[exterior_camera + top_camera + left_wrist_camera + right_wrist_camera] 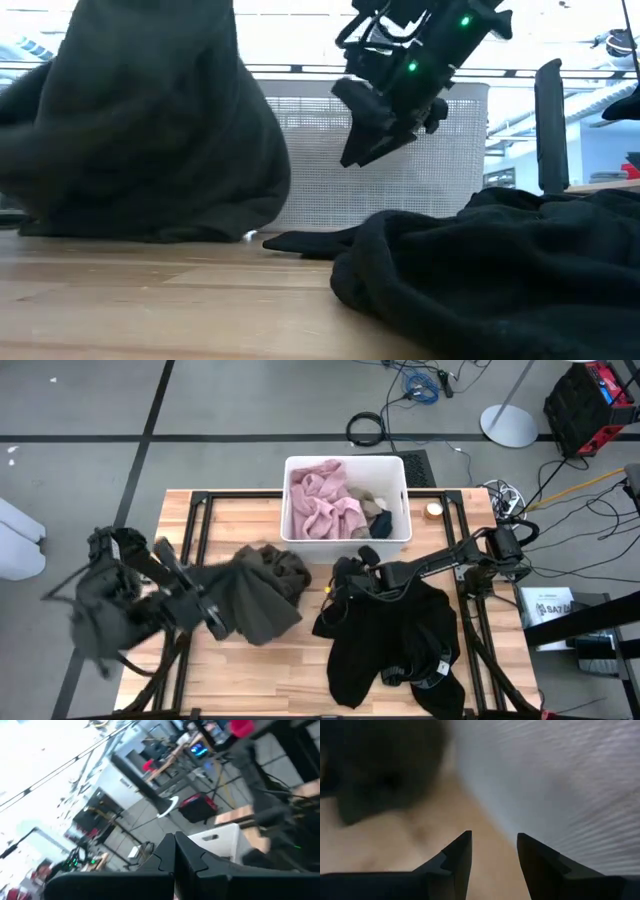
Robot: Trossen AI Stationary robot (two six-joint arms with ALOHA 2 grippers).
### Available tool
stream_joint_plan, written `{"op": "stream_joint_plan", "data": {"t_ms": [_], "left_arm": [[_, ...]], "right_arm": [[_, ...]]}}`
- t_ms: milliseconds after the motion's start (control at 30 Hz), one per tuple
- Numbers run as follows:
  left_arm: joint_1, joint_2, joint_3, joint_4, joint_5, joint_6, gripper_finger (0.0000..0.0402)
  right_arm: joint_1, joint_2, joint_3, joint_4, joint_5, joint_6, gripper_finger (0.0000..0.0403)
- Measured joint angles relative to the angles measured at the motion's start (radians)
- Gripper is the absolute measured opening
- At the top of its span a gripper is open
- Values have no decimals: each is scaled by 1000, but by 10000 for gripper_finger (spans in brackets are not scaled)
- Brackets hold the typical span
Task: Sort clothes
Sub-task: Fold the gray jacket
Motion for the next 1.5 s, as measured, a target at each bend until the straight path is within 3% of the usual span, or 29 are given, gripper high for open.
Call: {"op": "stream_joint_plan", "data": {"t_ms": [233, 433, 600, 767, 933, 1100, 1333, 1433, 1500], "left_arm": [[0, -2, 110, 238, -6, 260, 0], [-37, -2, 158, 406, 41, 389, 0], [-67, -5, 171, 420, 48, 401, 0], [-86, -5, 171, 419, 48, 401, 0], [-86, -5, 170, 418, 47, 400, 0], [-86, -5, 170, 419, 47, 400, 0], [-86, -5, 170, 416, 43, 399, 0], [-86, -5, 170, 415, 42, 399, 0], [-85, -5, 170, 415, 41, 399, 0]], "right_arm": [[103, -37, 26, 36, -142, -34, 144], [151, -21, 28, 280, -151, -98, 144], [136, 87, 28, 457, -117, -198, 144], [115, 241, 28, 686, -215, -351, 144], [79, 333, 30, 789, -244, -379, 144], [46, 385, 99, 739, -241, -398, 144], [11, 504, 315, 392, -171, -362, 142], [4, 549, 402, 239, -173, -293, 114], [1, 559, 427, 193, -197, -282, 67]]}}
